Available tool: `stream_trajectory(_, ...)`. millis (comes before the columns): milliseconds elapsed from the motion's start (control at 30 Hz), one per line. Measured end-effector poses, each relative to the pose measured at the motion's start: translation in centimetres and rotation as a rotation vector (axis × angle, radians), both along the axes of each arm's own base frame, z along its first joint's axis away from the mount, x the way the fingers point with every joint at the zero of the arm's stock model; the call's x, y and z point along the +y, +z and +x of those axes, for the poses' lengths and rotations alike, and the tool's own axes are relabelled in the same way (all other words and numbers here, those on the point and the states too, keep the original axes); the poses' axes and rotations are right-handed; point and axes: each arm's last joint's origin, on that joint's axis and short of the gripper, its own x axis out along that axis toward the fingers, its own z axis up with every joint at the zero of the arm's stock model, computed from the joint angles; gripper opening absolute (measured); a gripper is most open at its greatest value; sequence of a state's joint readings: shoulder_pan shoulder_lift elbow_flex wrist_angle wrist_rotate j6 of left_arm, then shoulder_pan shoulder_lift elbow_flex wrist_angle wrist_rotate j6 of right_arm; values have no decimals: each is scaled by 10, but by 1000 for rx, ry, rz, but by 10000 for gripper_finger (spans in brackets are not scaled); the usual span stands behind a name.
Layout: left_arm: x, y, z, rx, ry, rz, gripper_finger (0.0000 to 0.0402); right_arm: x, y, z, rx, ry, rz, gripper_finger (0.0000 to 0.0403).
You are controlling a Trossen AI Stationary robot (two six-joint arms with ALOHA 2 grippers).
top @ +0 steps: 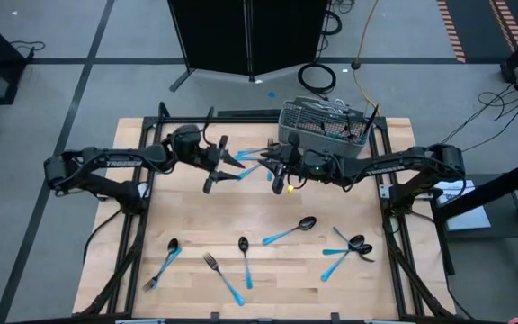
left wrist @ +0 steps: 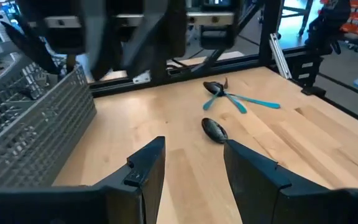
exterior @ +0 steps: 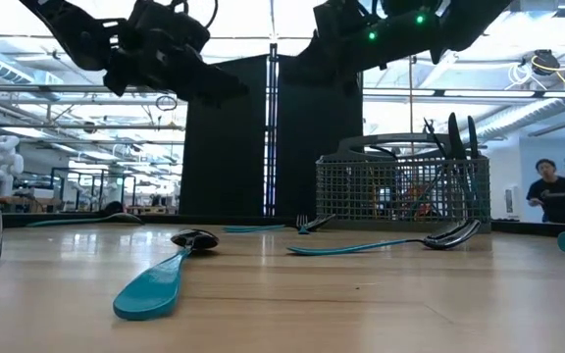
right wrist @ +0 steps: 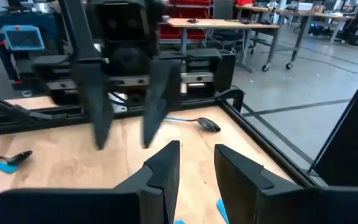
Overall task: Sort silverware
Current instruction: Put the blue fork into the middle of the blue utensil organizer
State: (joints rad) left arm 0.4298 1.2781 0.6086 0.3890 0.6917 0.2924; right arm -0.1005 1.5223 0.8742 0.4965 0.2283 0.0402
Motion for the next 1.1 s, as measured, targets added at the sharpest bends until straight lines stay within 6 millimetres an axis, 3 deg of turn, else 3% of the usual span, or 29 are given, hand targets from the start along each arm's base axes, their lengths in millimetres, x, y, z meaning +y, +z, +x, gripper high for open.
stream_trajectory(267, -15, -1, 8, 49, 101, -80, 161, 2, 0, 0, 15, 10, -36, 93)
stream_trajectory(600, -30, -1, 14, 64, 199, -89, 161, 2, -13, -3, 164, 23, -71, 93)
stream_trajectory(800, -39, -4, 15, 108, 191, -141, 161, 3, -13, -3, 179, 32, -92, 93)
stream_trajectory(1100, -44, -27, 6, 389, 290, -272, 161, 4, -15, -3, 205, 42, -115, 93)
